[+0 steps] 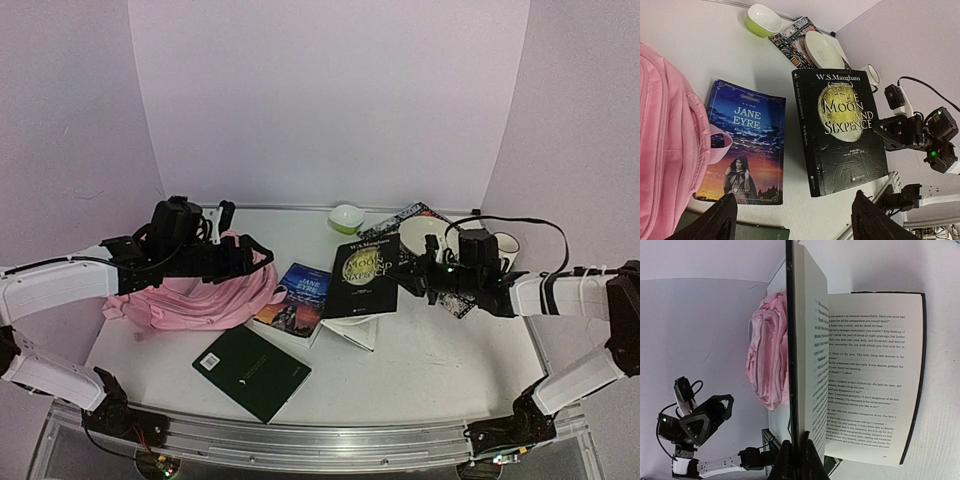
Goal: Pack the student bag
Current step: Pass from the right arm to the left, then pass from the left arm to the right
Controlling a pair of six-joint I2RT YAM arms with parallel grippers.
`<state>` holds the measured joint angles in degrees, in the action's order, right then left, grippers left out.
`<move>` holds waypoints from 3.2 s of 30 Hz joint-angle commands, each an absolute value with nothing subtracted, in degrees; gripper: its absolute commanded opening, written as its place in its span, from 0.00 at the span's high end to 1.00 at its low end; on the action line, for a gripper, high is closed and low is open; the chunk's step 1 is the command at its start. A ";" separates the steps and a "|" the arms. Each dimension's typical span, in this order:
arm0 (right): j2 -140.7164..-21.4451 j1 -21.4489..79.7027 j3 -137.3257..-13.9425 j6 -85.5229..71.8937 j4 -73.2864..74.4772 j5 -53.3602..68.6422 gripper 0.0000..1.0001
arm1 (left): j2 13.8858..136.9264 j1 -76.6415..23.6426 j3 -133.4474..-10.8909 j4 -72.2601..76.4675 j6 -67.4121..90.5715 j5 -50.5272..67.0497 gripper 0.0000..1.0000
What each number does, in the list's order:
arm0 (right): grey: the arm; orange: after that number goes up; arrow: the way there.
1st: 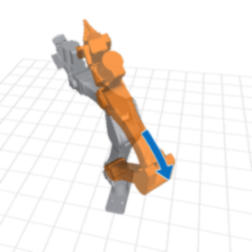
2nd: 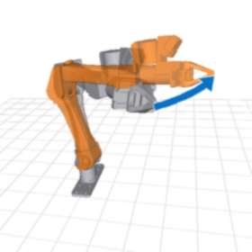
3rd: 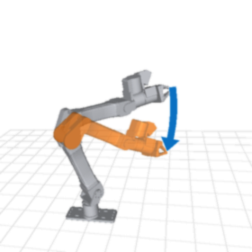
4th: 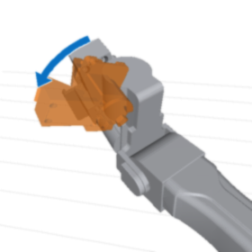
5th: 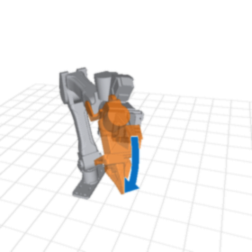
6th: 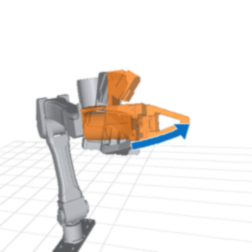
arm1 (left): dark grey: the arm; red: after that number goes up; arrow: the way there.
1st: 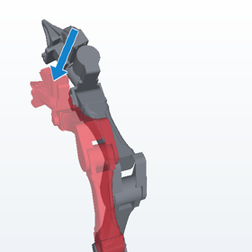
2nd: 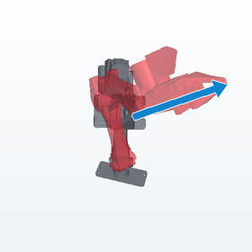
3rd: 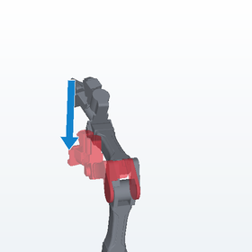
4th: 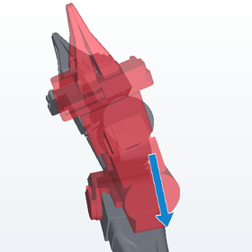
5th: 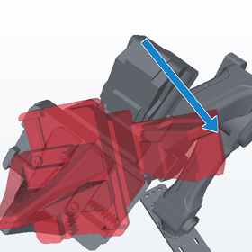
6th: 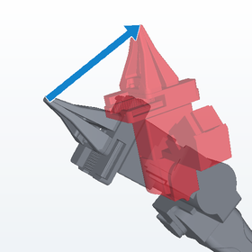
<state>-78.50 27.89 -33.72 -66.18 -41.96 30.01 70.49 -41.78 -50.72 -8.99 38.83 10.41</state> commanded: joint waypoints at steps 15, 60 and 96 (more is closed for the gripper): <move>-81.29 38.57 -48.23 -69.05 -62.37 39.50 1.00 | 78.21 -41.84 -49.79 9.22 46.82 19.20 0.19; -86.86 44.15 -42.78 -63.74 -62.72 23.53 0.02 | 52.17 -41.76 -31.74 30.52 61.06 0.58 1.00; -100.25 53.53 -47.73 -74.11 -81.55 12.06 0.03 | 63.13 -46.57 -36.74 52.31 63.76 -12.19 1.00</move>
<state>-100.35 53.04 -47.59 -73.77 -75.03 12.45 66.06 -45.45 -31.53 37.88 62.61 -13.54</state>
